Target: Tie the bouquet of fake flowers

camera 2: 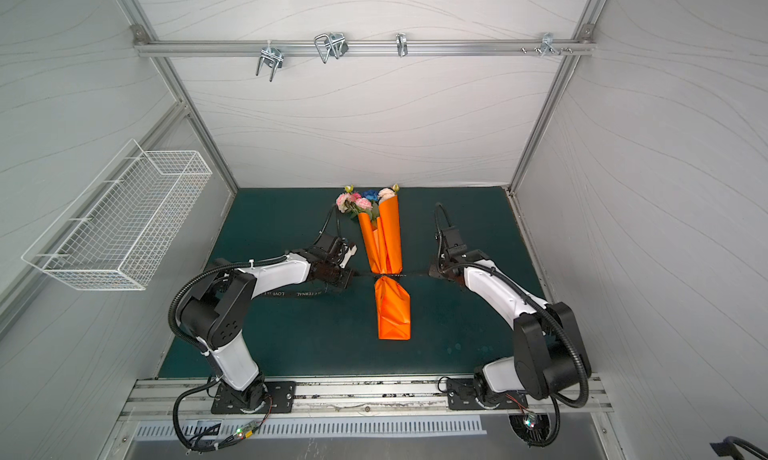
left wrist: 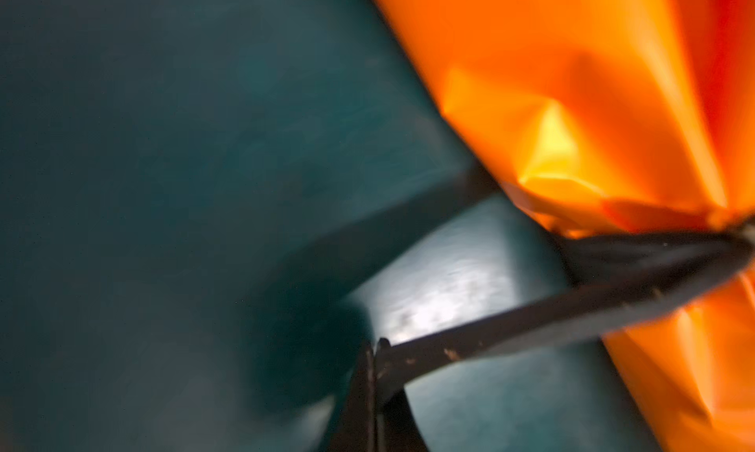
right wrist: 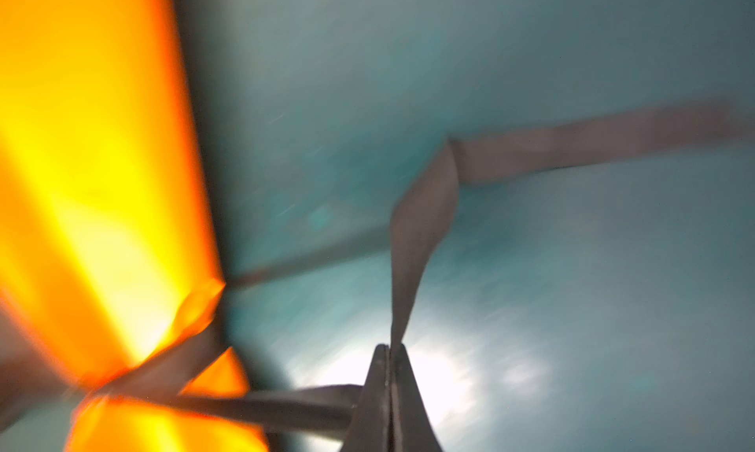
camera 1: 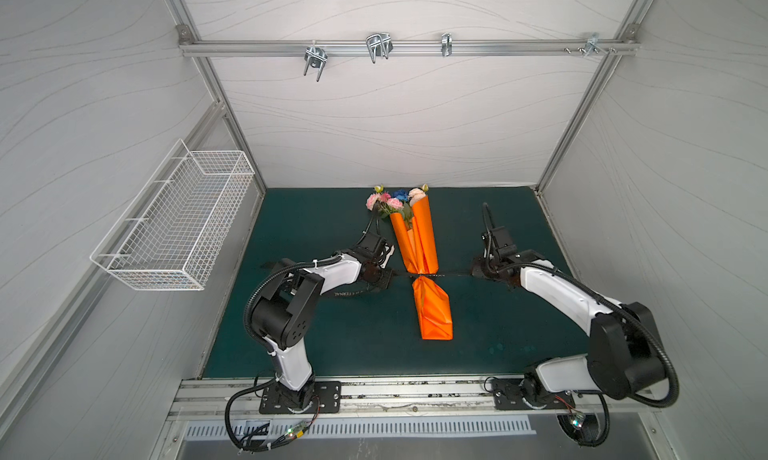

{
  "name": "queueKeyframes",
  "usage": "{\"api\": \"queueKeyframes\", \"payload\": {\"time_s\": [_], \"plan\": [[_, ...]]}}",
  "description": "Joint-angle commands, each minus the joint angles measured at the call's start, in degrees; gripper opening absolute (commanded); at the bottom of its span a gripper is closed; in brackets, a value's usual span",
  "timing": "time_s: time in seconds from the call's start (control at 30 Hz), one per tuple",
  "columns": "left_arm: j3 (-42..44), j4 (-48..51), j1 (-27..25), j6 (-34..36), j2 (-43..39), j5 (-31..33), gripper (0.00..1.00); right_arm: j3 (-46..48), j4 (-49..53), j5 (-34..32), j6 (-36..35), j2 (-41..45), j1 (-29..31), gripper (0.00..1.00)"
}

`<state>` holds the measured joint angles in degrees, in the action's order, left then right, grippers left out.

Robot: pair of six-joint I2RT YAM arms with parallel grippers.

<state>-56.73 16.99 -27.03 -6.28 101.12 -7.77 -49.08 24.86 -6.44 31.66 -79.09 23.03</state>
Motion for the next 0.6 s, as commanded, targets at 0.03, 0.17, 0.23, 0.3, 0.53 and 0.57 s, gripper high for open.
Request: {"api": "queueKeyframes", "payload": {"time_s": [0.03, 0.17, 0.23, 0.3, 0.53, 0.57], "plan": [[-3.36, 5.79, 0.75, -0.38, -3.08, 4.96, 0.0, 1.4, -0.11, 8.1, 5.56, -0.86, 1.08, 0.0], [-4.44, 9.16, 0.79, 1.95, -4.57, -1.29, 0.3, -2.55, 3.72, 3.24, 1.63, -2.65, 0.72, 0.05], [-5.03, 12.22, 0.75, 2.11, -4.95, -2.07, 0.37, -4.03, 4.26, 2.48, 0.43, -2.06, 0.02, 0.07], [-5.39, 14.37, 0.73, 3.21, -5.14, -2.73, 0.3, -4.86, 4.23, 1.97, -0.07, -1.42, -0.33, 0.11], [-7.45, 21.11, 0.67, 4.54, -4.67, 2.36, 0.53, -5.22, 3.7, 3.76, -2.18, 0.68, -0.25, 0.28], [-7.92, 23.1, 0.72, 5.87, -4.46, 3.51, 0.59, -5.09, 3.68, 3.78, -2.26, 1.57, -0.24, 0.29]]}}
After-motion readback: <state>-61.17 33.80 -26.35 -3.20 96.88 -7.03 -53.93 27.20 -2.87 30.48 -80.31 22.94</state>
